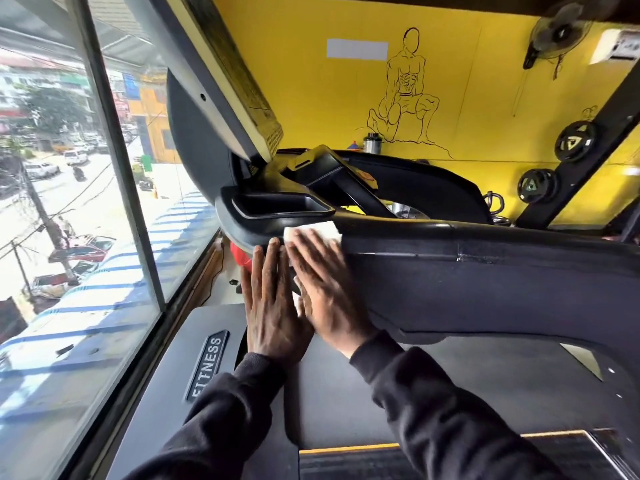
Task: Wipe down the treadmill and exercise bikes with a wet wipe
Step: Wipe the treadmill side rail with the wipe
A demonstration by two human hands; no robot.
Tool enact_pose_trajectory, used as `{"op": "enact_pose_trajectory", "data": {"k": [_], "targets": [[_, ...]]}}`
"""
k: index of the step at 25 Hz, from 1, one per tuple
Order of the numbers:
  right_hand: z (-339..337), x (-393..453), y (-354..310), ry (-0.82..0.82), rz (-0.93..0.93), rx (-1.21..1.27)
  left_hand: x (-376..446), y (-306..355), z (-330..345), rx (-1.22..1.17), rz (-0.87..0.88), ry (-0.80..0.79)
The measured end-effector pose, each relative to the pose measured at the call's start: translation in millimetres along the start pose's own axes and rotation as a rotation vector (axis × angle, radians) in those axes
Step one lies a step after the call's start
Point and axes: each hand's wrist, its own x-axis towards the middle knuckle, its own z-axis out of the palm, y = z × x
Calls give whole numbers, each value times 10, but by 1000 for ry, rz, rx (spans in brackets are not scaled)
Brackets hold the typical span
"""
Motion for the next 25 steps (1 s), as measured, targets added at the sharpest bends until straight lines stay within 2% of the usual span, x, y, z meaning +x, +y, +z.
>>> {"op": "enact_pose_trajectory", "data": {"k": [2, 3, 6, 7, 10, 11, 14, 15, 18, 19, 21, 23, 25], "targets": [[-75, -82, 188, -21, -119, 13, -14, 12, -9, 2, 17, -12], [-160, -179, 353, 14, -85, 2, -15, 34, -21, 10, 38, -32], [-310, -345, 508, 144, 223, -48, 41, 237, 19, 31, 118, -99], [-284, -361, 433, 130, 240, -57, 60, 324, 59, 38, 126, -117], [-358, -546, 540, 26, 39, -38, 61, 507, 164, 8, 186, -160], [-464, -619, 698, 37, 51, -53, 58, 541, 193, 0, 221, -176], [-628, -642, 891, 166, 323, -91, 108, 751, 293, 18, 257, -219], [-589, -628, 834, 165, 346, -93, 126, 839, 335, 15, 260, -233], [-624, -786, 944, 88, 165, -57, 121, 945, 441, 12, 305, -256], [-730, -858, 1118, 117, 167, -73, 129, 955, 470, 18, 336, -258], [-885, -899, 1356, 250, 316, -100, 173, 1025, 537, 39, 382, -270], [-840, -821, 1269, 296, 434, -86, 217, 1194, 632, 37, 394, -296], [-801, -875, 1199, 227, 317, -44, 229, 1349, 686, 11, 391, -322]]}}
